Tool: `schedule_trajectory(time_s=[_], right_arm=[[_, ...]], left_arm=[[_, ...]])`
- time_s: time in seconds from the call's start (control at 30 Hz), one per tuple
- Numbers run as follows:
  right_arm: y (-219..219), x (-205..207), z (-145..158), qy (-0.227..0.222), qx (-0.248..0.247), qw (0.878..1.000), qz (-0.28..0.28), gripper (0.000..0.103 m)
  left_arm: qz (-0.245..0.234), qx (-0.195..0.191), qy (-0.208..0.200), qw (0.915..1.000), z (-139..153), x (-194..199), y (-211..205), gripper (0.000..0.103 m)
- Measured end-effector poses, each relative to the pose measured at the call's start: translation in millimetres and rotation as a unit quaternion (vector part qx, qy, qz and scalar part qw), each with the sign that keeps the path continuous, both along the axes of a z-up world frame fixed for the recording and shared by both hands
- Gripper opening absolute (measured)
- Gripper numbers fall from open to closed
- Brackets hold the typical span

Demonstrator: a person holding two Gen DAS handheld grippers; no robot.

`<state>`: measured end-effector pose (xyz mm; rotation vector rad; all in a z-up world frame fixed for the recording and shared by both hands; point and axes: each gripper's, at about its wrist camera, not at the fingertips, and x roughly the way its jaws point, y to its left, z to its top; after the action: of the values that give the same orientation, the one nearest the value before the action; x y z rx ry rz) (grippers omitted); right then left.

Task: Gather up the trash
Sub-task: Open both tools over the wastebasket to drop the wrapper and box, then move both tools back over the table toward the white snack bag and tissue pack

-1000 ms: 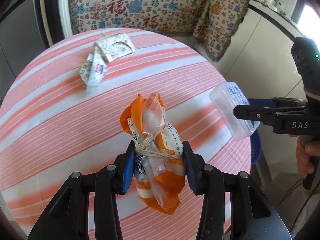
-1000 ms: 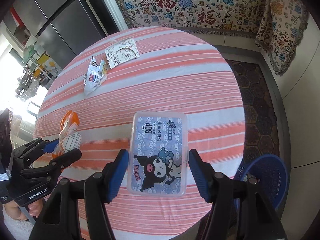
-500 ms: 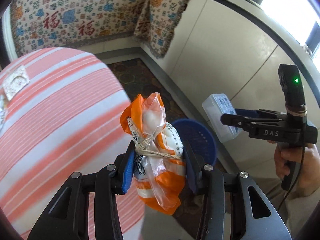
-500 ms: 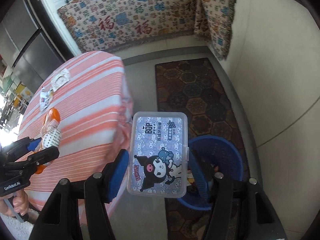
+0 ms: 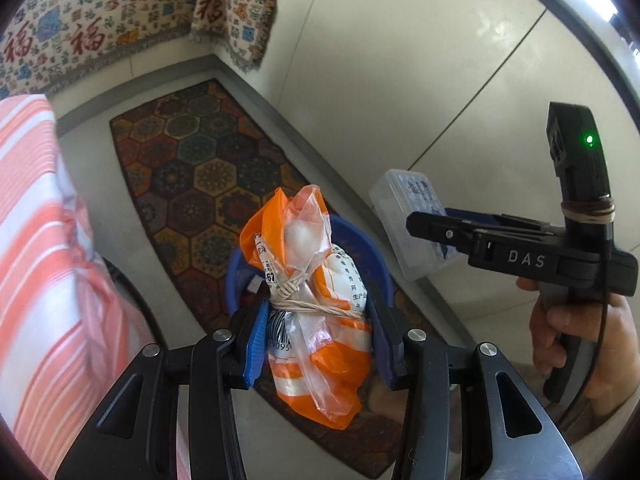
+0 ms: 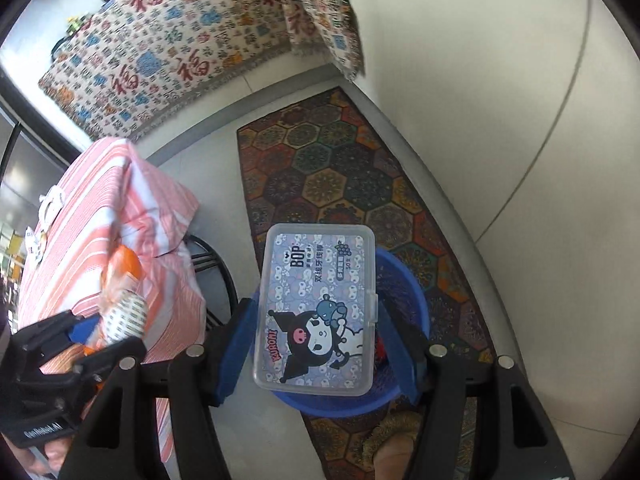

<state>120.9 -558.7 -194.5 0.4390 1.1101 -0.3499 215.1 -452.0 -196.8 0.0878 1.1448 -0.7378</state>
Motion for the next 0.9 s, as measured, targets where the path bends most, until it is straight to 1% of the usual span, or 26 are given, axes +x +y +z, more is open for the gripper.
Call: schedule_trajectory(time_s=[0.1,0.17,0.27,0.33,0.37,0.4,0.43,0.53,0.6,0.73,0.83,0.9], right_arm=[[-14,-6,-12,-0.002,0.011,1.000,-0.013,0.063],[-22,-8,-18,-0.004,0.025,0.999,-0.019,0.063],[-31,-9,-26,-0.008,0.043,0.999,-0.031,0.064],[-36,-10,-30,-0.014,0.058,0.997,-0.039,0.064],[-39,-11,-32,-0.017,0.067,0.997,-0.043,0.064],[-42,-12,-34,-0.021,0.074,0.996,-0.050,0.066],[-43,-13,-35,-0.026,0.077,0.995,-0.058,0.070],[-50,-19,-31,-0.043,0.083,0.993,-0.076,0.070],[-53,-23,-24,-0.055,0.074,0.992,-0.082,0.070],[-50,-27,-4,-0.078,0.037,0.993,-0.084,0.070],[-39,-25,15,-0.100,0.001,0.992,-0.072,0.070],[-25,-21,26,-0.109,-0.029,0.992,-0.056,0.070]], left_arm=[[-0.006,0.009,0.006,0.9999,-10,4,-12,0.045],[-0.008,0.013,0.010,0.9998,-17,0,-20,0.045],[-0.018,0.010,0.021,0.9996,-28,4,-33,0.046],[-0.024,0.010,0.031,0.9992,-37,7,-40,0.055],[-0.024,0.012,0.036,0.9990,-41,10,-43,0.072],[-0.022,0.014,0.035,0.9990,-43,12,-45,0.082],[-0.018,0.014,0.031,0.9993,-44,12,-46,0.083],[-0.004,0.006,0.029,0.9996,-40,11,-44,0.083],[0.005,-0.003,0.020,0.9998,-32,10,-37,0.083],[0.014,-0.009,-0.026,0.9995,-4,-10,-9,0.083],[0.020,-0.002,-0.059,0.9980,15,-31,21,0.084],[0.027,0.007,-0.082,0.9962,23,-46,46,0.088]])
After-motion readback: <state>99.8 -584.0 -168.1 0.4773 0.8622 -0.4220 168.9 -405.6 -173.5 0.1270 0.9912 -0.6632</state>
